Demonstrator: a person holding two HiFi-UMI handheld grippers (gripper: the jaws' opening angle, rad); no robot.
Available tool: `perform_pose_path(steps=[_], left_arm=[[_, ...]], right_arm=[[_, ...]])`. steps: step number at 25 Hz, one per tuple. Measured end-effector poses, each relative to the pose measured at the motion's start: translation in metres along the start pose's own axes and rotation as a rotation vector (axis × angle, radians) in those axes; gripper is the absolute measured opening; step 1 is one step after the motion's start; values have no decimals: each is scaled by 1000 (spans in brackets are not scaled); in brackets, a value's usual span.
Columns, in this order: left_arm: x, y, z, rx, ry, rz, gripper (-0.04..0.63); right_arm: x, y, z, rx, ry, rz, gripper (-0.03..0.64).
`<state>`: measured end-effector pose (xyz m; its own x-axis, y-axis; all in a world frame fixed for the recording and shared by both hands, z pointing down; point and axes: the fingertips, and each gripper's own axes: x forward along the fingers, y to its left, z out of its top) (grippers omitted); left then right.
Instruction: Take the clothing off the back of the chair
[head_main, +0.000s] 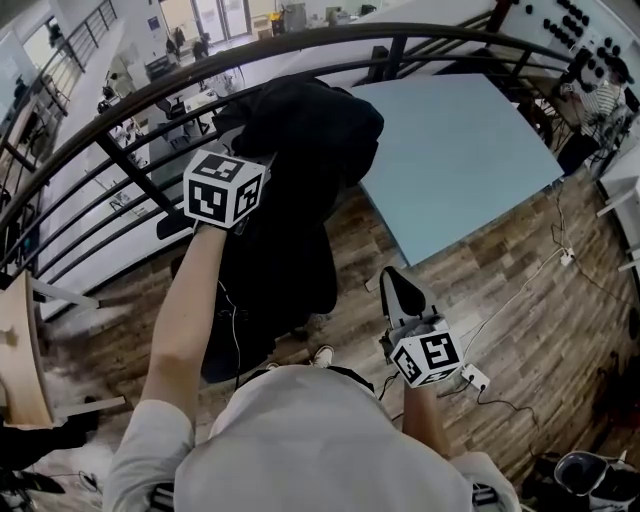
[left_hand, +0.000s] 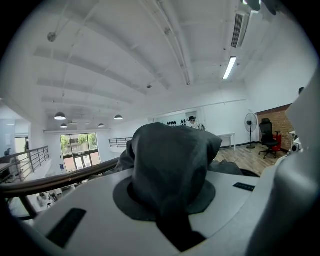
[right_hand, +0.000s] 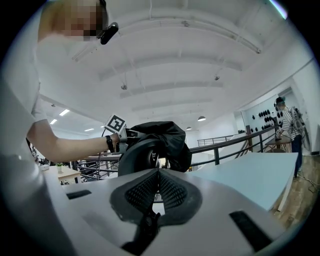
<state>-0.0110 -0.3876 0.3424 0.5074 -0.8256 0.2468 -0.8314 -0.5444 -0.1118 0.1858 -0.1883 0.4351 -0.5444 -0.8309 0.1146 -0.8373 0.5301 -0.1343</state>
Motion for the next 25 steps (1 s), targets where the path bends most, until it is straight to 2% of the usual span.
perform_pose_path(steps=[6, 14, 22, 25], left_arm=[[-20, 1, 10, -10, -58, 4, 86], [-50, 8, 31, -48, -120, -27, 86], [-88, 18, 54, -57, -195, -30, 86], [-101, 23, 62, -38, -212, -22, 86]], right_arm=[[-2, 14, 6, -5, -22, -9, 20], [-6, 30, 11, -21, -22, -27, 20], [0, 55, 16, -40, -19, -13, 20], [1, 61, 17, -45, -24, -5, 20]])
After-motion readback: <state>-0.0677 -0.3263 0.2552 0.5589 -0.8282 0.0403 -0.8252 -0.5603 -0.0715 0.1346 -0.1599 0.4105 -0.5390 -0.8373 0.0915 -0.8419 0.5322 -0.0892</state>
